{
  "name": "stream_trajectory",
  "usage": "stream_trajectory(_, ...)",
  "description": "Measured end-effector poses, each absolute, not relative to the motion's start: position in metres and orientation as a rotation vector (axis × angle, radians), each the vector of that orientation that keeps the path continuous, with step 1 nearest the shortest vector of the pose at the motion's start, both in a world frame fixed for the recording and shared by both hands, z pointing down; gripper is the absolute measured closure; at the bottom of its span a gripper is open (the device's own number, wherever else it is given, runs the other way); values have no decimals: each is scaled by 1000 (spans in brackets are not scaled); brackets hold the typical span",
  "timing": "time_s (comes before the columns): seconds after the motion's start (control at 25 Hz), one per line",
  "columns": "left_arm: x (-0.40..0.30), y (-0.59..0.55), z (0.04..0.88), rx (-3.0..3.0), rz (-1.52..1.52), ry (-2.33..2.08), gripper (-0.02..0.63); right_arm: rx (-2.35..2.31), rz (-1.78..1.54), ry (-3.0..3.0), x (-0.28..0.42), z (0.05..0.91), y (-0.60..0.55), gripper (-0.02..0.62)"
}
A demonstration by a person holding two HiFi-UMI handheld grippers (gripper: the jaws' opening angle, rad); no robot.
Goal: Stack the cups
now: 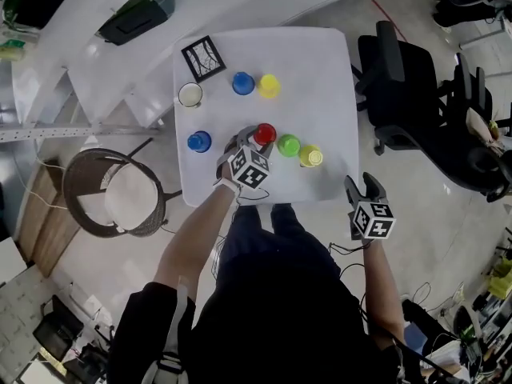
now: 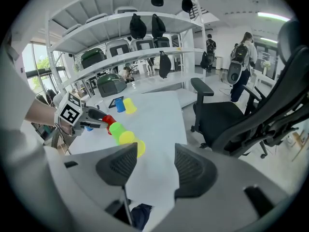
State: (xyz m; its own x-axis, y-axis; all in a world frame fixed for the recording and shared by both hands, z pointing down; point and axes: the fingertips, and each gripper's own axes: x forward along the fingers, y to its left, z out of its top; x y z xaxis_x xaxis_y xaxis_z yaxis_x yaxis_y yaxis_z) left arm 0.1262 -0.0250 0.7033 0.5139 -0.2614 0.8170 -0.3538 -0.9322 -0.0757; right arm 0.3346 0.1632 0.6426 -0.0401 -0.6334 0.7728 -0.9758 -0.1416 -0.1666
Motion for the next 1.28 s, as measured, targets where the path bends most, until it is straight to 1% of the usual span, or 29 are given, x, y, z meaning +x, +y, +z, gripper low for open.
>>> stream_trajectory(0.2, 85, -12, 686, 2594, 1312, -670, 391, 1792, 1011, -1710, 323, 636, 149, 364)
stream_trajectory(0.44, 5, -1, 686, 2475, 1305, -839, 391, 1750, 948, -1773, 299, 624, 113, 369)
stream_trajectory(0.64, -38, 1, 694, 2408, 1319, -914, 391, 1710, 907, -1794, 280, 620, 97, 370)
stream_trajectory(0.96, -60, -10, 704, 2386, 1331, -941, 391, 1696, 898, -1777, 267, 624, 102, 373)
stream_trajectory(1.28, -60, -14, 706, 2399, 1318, -945, 390, 1719, 911, -1750, 269, 626, 108, 374)
